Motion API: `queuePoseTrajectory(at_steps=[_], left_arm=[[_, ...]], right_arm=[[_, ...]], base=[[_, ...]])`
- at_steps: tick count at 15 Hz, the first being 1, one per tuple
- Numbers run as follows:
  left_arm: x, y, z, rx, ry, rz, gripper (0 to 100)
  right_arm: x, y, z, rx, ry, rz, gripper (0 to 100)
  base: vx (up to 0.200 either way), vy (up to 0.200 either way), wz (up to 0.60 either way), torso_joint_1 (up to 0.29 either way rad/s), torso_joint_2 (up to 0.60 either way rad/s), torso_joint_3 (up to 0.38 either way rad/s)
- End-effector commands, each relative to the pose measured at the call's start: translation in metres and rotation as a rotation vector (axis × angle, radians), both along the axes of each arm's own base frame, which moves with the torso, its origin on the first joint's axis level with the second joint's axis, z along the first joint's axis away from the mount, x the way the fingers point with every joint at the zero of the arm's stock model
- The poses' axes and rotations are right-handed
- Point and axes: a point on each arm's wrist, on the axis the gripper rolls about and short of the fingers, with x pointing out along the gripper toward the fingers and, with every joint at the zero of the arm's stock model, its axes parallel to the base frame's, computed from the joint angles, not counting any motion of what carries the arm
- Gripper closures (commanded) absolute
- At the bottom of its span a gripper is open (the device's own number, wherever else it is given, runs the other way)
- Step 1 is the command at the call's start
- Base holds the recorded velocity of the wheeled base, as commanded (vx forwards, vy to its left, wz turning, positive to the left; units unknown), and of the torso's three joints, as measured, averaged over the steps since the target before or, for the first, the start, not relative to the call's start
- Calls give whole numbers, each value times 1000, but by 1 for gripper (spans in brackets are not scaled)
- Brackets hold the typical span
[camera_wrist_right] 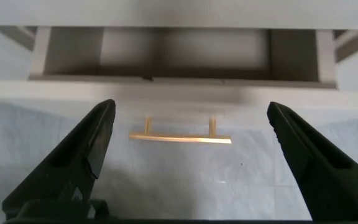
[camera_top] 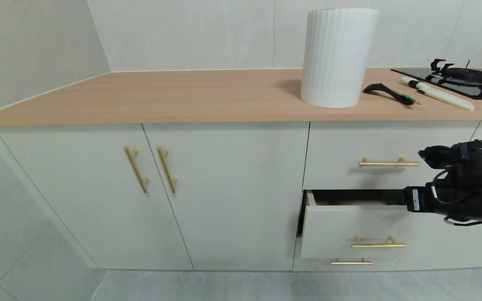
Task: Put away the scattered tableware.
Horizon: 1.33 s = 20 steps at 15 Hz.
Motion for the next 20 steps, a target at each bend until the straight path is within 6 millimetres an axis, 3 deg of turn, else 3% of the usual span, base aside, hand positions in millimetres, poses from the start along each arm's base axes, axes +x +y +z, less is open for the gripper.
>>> queuePoseTrajectory(at_steps=[1,3,10,15,20], left_arm=[[0,0,0,-1,0,0,0],[0,0,0,0,0,0,0],[0,0,0,-1,0,0,0],[0,0,0,0,0,0,0],[0,0,0,0,0,0,0]], right_arm=[[17,1,-23,-4,48,-3,0],[31,1,-41,-24,23,-46,0],[44,4,-59,-29,4,-47,0],[49,10,-69,-29,-7,-34,0],[42,9,-64,-34,-5,-31,0]], base=[[0,0,0,0,0,0],[0,0,0,0,0,0],[0,0,0,0,0,0],[0,0,0,0,0,0],[0,0,0,0,0,0]])
